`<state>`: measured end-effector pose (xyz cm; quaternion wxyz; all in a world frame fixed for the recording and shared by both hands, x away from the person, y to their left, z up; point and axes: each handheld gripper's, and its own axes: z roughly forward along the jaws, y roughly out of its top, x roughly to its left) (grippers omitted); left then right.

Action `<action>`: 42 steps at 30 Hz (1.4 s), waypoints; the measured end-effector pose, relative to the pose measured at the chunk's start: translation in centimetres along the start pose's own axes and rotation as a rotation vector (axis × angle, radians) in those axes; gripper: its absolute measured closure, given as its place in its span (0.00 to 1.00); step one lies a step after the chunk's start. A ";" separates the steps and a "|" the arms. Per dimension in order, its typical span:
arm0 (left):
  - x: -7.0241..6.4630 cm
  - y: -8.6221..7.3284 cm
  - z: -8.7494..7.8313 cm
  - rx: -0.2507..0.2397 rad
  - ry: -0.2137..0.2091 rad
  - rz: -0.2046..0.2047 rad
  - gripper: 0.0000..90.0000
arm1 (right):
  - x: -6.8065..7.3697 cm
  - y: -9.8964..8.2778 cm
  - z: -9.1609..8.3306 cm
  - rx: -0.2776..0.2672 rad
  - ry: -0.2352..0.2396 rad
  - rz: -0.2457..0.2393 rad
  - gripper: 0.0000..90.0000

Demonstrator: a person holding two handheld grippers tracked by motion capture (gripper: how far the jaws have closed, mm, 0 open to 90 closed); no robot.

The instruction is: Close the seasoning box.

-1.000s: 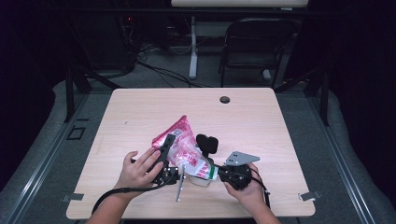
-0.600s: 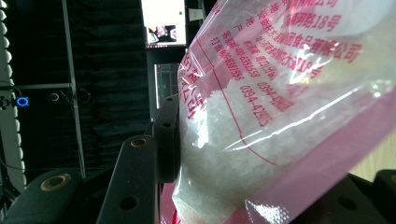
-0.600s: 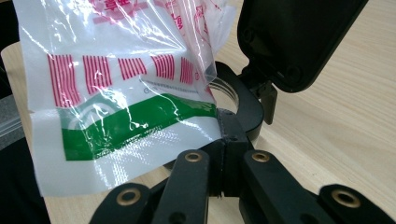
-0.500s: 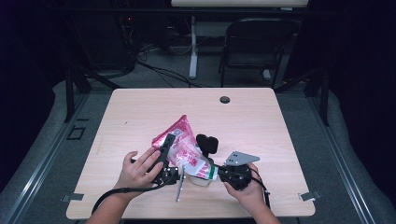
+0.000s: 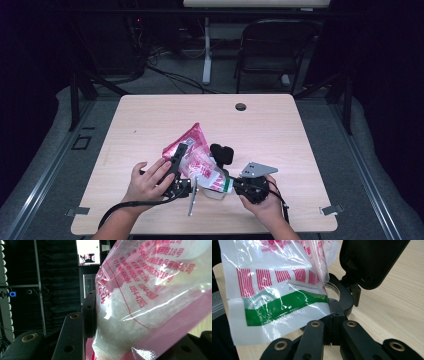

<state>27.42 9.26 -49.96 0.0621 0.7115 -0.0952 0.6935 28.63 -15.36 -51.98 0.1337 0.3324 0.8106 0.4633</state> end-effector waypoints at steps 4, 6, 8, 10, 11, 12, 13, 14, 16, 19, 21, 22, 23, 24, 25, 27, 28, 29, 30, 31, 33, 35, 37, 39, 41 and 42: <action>0.1 0.0 0.0 -0.001 0.003 0.000 0.69 | 0.0 0.0 0.0 -0.002 0.002 0.002 1.00; 0.1 0.0 0.0 -0.001 0.002 -0.003 0.69 | 0.0 0.0 0.0 0.000 0.001 0.000 1.00; 0.1 0.0 0.0 -0.002 0.001 -0.004 0.69 | 0.0 0.0 0.0 0.000 0.000 -0.001 1.00; 0.1 0.0 0.0 -0.001 0.002 -0.003 0.69 | 0.0 0.0 0.0 -0.001 0.001 0.000 1.00; 0.1 0.0 0.0 -0.002 0.002 -0.003 0.69 | 0.0 0.0 0.0 -0.001 0.000 0.000 1.00; 0.1 0.0 0.0 -0.002 0.004 -0.005 0.69 | 0.0 0.0 0.0 -0.003 0.001 0.002 1.00; 0.1 0.0 0.0 0.000 0.000 -0.011 0.69 | 0.0 0.0 0.0 -0.001 0.001 0.000 1.00; 0.1 0.0 0.0 -0.004 0.005 -0.003 0.69 | 0.1 0.0 0.0 -0.002 0.001 0.002 1.00; 0.1 0.0 0.0 -0.003 0.004 -0.004 0.69 | 0.0 0.0 0.0 -0.002 0.001 0.000 1.00; 0.1 0.0 -0.1 -0.001 0.004 -0.007 0.69 | 0.0 0.0 0.0 0.000 0.001 0.001 1.00; 0.1 0.0 0.0 -0.006 0.007 -0.002 0.69 | 0.1 0.0 0.1 -0.005 0.002 0.004 1.00; 0.1 0.0 0.0 0.001 0.000 -0.010 0.69 | 0.1 0.0 0.0 -0.003 0.002 0.003 1.00; 0.1 0.0 0.0 -0.003 0.005 -0.004 0.69 | 0.1 0.0 0.0 -0.003 0.002 0.003 1.00; 0.1 0.0 0.0 -0.006 0.007 -0.002 0.69 | 0.0 0.0 0.0 0.000 0.001 0.000 1.00; 0.1 0.0 0.0 -0.005 0.007 -0.003 0.69 | 0.1 0.0 0.1 -0.005 0.001 0.004 1.00; 0.1 0.0 -0.1 0.002 0.000 -0.015 0.69 | 0.0 0.0 0.0 -0.001 0.001 0.001 1.00; 0.1 0.0 -0.1 -0.002 0.004 -0.006 0.69 | 0.0 0.0 0.0 -0.001 0.002 0.000 1.00; 0.2 0.0 -0.1 -0.006 0.009 0.001 0.69 | 0.1 0.0 0.1 -0.005 0.003 0.004 1.00; 0.2 0.0 -0.1 -0.005 0.007 -0.003 0.69 | 0.1 0.0 0.1 -0.005 0.003 0.004 1.00; 0.2 0.0 -0.1 -0.003 0.005 -0.004 0.69 | 0.1 0.0 0.1 -0.004 0.001 0.004 1.00; 0.2 0.0 -0.1 -0.001 0.003 -0.006 0.69 | 0.1 0.0 0.0 -0.001 0.000 0.001 1.00; 0.1 0.0 -0.1 -0.001 0.004 -0.007 0.69 | 0.1 0.0 0.0 -0.001 0.000 0.001 1.00; 0.2 0.0 -0.1 -0.001 0.005 -0.007 0.69 | 0.0 0.0 0.0 0.000 0.002 0.000 1.00; 0.2 0.0 -0.1 -0.001 0.005 -0.007 0.69 | 0.1 0.0 0.1 -0.005 0.001 0.004 1.00; 0.2 0.0 -0.1 -0.001 0.005 -0.008 0.69 | 0.0 0.0 0.0 0.000 0.002 0.000 1.00; 0.2 0.0 -0.1 -0.001 0.005 -0.008 0.69 | 0.0 0.0 0.0 0.000 0.002 0.000 1.00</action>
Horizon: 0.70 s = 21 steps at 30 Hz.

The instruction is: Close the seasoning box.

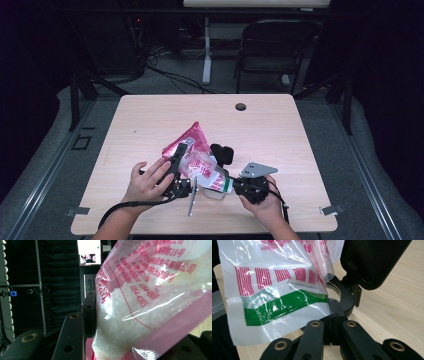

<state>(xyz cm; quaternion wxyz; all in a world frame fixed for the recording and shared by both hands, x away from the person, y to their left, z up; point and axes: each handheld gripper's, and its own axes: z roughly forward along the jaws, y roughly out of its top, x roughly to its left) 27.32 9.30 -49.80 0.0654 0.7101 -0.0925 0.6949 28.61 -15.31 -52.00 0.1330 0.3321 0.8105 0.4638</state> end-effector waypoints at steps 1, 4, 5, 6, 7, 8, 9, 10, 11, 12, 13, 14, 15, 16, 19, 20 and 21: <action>0.0 0.0 0.0 0.000 0.000 0.000 0.69 | 0.0 0.0 0.0 0.000 0.000 0.000 1.00; 0.0 0.0 0.0 0.000 0.000 0.000 0.69 | 0.0 0.0 0.0 0.000 -0.001 0.000 1.00; 0.0 0.0 0.0 -0.001 0.001 0.002 0.69 | 0.0 0.0 0.0 0.000 -0.001 0.000 1.00; 0.0 0.0 0.0 -0.001 0.001 0.002 0.69 | 0.0 0.0 0.0 0.000 0.000 0.001 1.00; 0.0 0.0 0.0 -0.001 0.002 0.002 0.69 | 0.0 0.0 0.0 -0.004 0.001 0.005 1.00; 0.1 0.0 0.0 -0.002 0.003 0.001 0.69 | 0.0 0.0 0.0 -0.002 -0.001 0.003 1.00; 0.1 0.0 0.0 -0.002 0.004 0.000 0.69 | 0.0 0.0 0.0 0.000 0.000 0.001 1.00; 0.1 0.0 -0.1 0.000 0.001 0.002 0.69 | 0.0 0.0 0.0 0.000 0.000 0.001 1.00; 0.1 0.0 -0.1 -0.002 0.003 0.002 0.69 | 0.0 0.0 0.0 0.000 0.001 0.002 1.00; 0.1 0.0 -0.1 0.001 -0.001 -0.005 0.68 | 0.0 0.0 0.0 0.000 0.000 0.002 1.00; 0.1 0.0 -0.1 0.000 0.000 -0.005 0.68 | 0.0 0.0 0.0 0.000 0.002 0.002 1.00; 0.1 0.0 -0.1 -0.001 -0.001 -0.008 0.68 | 0.0 0.0 0.0 -0.001 0.000 0.002 1.00; 0.1 0.1 -0.1 -0.001 -0.001 -0.008 0.68 | 0.0 0.0 0.0 -0.001 0.000 0.003 1.00; 0.1 0.1 -0.1 -0.001 0.000 -0.008 0.68 | 0.0 0.0 0.0 -0.001 0.000 0.003 1.00; 0.2 0.1 -0.1 -0.001 0.000 -0.008 0.68 | 0.0 0.0 0.0 -0.003 0.001 0.003 1.00; 0.2 0.0 -0.1 -0.001 0.001 -0.008 0.68 | 0.0 0.0 0.0 -0.003 0.001 0.003 1.00; 0.2 0.0 -0.1 -0.002 0.000 -0.009 0.69 | 0.0 0.0 0.0 -0.003 0.001 0.003 1.00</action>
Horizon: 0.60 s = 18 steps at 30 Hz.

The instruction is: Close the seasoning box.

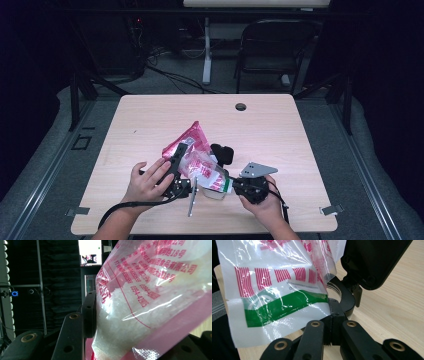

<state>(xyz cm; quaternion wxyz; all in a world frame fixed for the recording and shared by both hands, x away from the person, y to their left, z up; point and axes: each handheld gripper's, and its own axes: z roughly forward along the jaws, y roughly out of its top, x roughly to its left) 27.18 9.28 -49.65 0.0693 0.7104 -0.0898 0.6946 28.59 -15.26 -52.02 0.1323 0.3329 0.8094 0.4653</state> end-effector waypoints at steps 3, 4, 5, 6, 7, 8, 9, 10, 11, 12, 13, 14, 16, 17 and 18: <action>0.0 0.0 0.0 0.001 -0.001 0.000 0.68 | 0.0 0.0 0.0 0.000 0.000 0.000 1.00; 0.0 0.0 0.0 0.000 0.001 0.001 0.68 | 0.0 0.0 0.0 0.000 0.000 -0.001 1.00; 0.1 0.0 0.0 -0.005 0.011 0.010 0.68 | 0.0 0.0 0.0 0.001 0.000 -0.001 1.00; 0.1 0.0 0.0 -0.005 0.011 0.009 0.68 | 0.0 0.0 0.0 0.000 0.000 0.000 1.00; 0.1 0.0 0.0 -0.006 0.012 0.010 0.68 | 0.0 0.0 0.0 0.001 -0.001 -0.001 1.00; 0.1 0.0 0.0 -0.006 0.011 0.010 0.68 | 0.0 0.0 0.0 0.000 -0.001 -0.001 1.00; 0.1 0.0 0.0 -0.005 0.012 0.010 0.68 | 0.0 0.0 0.0 0.000 -0.001 -0.002 1.00; 0.1 0.0 0.0 -0.005 0.011 0.010 0.68 | 0.0 0.0 0.0 0.000 0.000 -0.001 1.00; 0.1 0.0 0.0 -0.005 0.011 0.010 0.68 | 0.0 0.0 0.0 0.000 0.000 0.000 1.00; 0.1 0.0 0.0 -0.005 0.011 0.010 0.68 | 0.0 0.0 0.0 0.000 0.000 0.000 1.00; 0.1 0.0 0.0 -0.005 0.011 0.009 0.68 | 0.0 0.0 0.0 0.000 0.000 -0.001 1.00; 0.1 0.0 0.0 -0.005 0.010 0.009 0.68 | 0.0 0.0 0.0 0.000 0.000 -0.001 1.00; 0.0 0.0 0.0 -0.001 0.000 0.000 0.68 | 0.0 0.0 0.0 0.000 -0.001 -0.001 1.00; 0.0 0.0 0.0 -0.001 -0.001 0.000 0.69 | 0.0 0.0 0.0 0.000 -0.001 -0.001 1.00; 0.0 0.0 0.0 -0.001 -0.002 -0.001 0.69 | 0.0 0.0 0.0 0.000 -0.001 -0.001 1.00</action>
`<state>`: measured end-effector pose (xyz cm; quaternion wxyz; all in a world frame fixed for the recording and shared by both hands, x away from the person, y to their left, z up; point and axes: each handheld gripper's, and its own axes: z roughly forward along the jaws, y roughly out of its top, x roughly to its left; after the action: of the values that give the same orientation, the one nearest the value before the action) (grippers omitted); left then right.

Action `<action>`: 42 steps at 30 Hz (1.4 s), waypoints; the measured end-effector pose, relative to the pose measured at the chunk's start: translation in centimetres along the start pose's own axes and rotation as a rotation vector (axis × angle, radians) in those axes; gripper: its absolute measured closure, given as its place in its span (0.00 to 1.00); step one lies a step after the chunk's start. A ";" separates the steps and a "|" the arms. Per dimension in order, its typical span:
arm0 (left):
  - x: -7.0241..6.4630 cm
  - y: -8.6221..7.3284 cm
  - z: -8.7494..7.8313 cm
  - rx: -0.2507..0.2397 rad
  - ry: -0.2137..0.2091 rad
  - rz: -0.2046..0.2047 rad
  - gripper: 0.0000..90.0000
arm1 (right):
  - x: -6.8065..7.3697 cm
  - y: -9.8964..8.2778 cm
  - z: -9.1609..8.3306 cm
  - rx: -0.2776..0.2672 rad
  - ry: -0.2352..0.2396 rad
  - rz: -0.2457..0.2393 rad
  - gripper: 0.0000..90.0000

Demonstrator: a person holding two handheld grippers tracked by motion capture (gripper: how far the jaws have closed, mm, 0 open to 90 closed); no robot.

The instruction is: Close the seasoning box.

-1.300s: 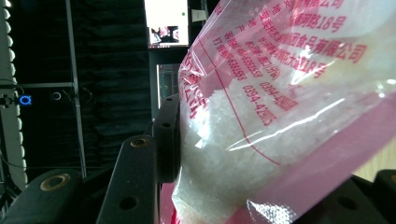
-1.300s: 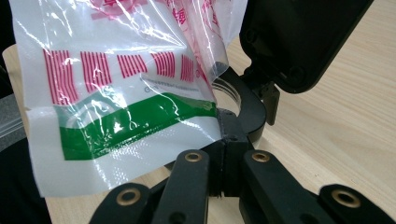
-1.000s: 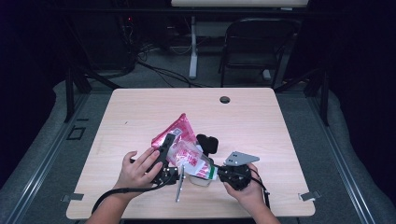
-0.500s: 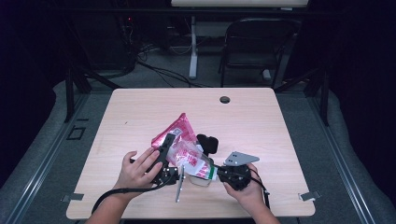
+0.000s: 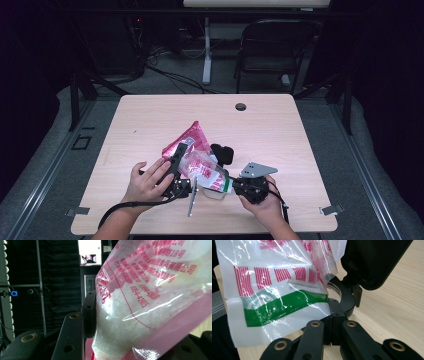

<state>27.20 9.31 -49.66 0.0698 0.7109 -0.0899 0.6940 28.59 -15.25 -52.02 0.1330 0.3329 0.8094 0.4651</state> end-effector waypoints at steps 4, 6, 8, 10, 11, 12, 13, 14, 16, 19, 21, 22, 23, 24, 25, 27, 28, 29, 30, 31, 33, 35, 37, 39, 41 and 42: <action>0.0 0.0 0.0 0.000 -0.001 0.000 0.68 | 0.0 0.0 0.0 0.000 -0.002 0.000 1.00; 0.0 -0.1 0.0 0.000 -0.003 -0.002 0.68 | 0.0 0.0 0.0 0.000 -0.003 -0.001 1.00; -0.1 -0.2 0.1 -0.001 -0.013 -0.014 0.69 | 0.0 0.0 0.0 -0.002 -0.003 0.000 1.00; -0.1 -0.3 0.2 0.001 -0.016 -0.020 0.69 | 0.0 0.1 -0.1 -0.003 -0.001 -0.004 1.00; -0.2 -0.4 0.2 0.003 -0.021 -0.021 0.69 | 0.0 0.1 -0.1 -0.005 -0.002 -0.005 1.00; -0.2 -0.5 0.2 0.008 -0.028 -0.026 0.69 | 0.1 0.1 -0.2 -0.013 -0.002 -0.001 1.00; -0.3 -0.5 0.3 -0.001 -0.023 -0.031 0.69 | 0.1 0.1 -0.2 -0.011 -0.001 -0.004 1.00; -0.3 -0.6 0.3 -0.001 -0.030 -0.043 0.69 | 0.1 0.2 -0.2 -0.012 0.000 -0.005 1.00; -0.2 -0.6 0.3 -0.004 -0.031 -0.043 0.69 | 0.1 0.2 -0.2 -0.012 0.001 -0.005 1.00; -0.3 -0.7 0.4 -0.001 -0.057 -0.070 0.69 | 0.0 0.2 -0.3 -0.010 0.002 -0.009 1.00; -0.3 -0.9 0.5 -0.004 -0.065 -0.081 0.69 | 0.1 0.2 -0.3 -0.015 0.001 -0.005 1.00; -0.3 -1.0 0.5 -0.001 -0.073 -0.089 0.69 | 0.1 0.2 -0.3 -0.016 0.003 -0.005 1.00; -0.3 -1.0 0.5 -0.002 -0.073 -0.085 0.69 | 0.1 0.2 -0.3 -0.018 0.004 -0.003 1.00; -0.3 -1.0 0.4 0.018 -0.094 -0.091 0.70 | 0.1 0.3 -0.3 -0.016 0.001 -0.008 1.00; -0.4 -1.1 0.5 0.002 -0.084 -0.093 0.70 | 0.1 0.3 -0.3 -0.016 0.004 -0.010 1.00; -0.4 -1.1 0.5 0.007 -0.091 -0.102 0.70 | 0.2 0.3 -0.3 -0.015 0.004 -0.012 1.00; -0.4 -1.2 0.5 0.007 -0.091 -0.105 0.71 | 0.2 0.4 -0.3 -0.016 0.003 -0.012 1.00; -0.4 -1.2 0.5 0.007 -0.094 -0.109 0.71 | 0.2 0.4 -0.3 -0.021 0.006 -0.009 1.00; -0.4 -1.3 0.5 0.005 -0.091 -0.111 0.71 | 0.2 0.4 -0.3 -0.024 0.004 -0.011 1.00; -0.5 -1.3 0.5 0.013 -0.105 -0.117 0.71 | 0.2 0.4 -0.2 -0.026 0.004 -0.012 1.00; -0.5 -1.3 0.5 0.013 -0.107 -0.121 0.71 | 0.2 0.5 -0.2 -0.029 0.004 -0.014 1.00; -0.6 -1.4 0.5 0.018 -0.117 -0.131 0.71 | 0.2 0.5 -0.2 -0.026 0.005 -0.018 1.00; -0.6 -1.5 0.6 0.020 -0.117 -0.128 0.71 | 0.2 0.5 -0.2 -0.031 0.004 -0.014 1.00; -0.7 -1.5 0.6 0.020 -0.126 -0.142 0.71 | 0.2 0.6 -0.2 -0.029 0.005 -0.016 1.00; -0.8 -1.6 0.6 0.028 -0.139 -0.152 0.71 | 0.2 0.6 -0.2 -0.031 0.005 -0.014 1.00; -0.8 -1.6 0.7 0.028 -0.139 -0.153 0.71 | 0.2 0.6 -0.2 -0.031 0.004 -0.015 1.00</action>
<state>28.20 10.72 -50.47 0.1062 0.7630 -0.0305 0.6369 28.56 -15.04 -51.42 0.1397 0.3239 0.8049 0.4772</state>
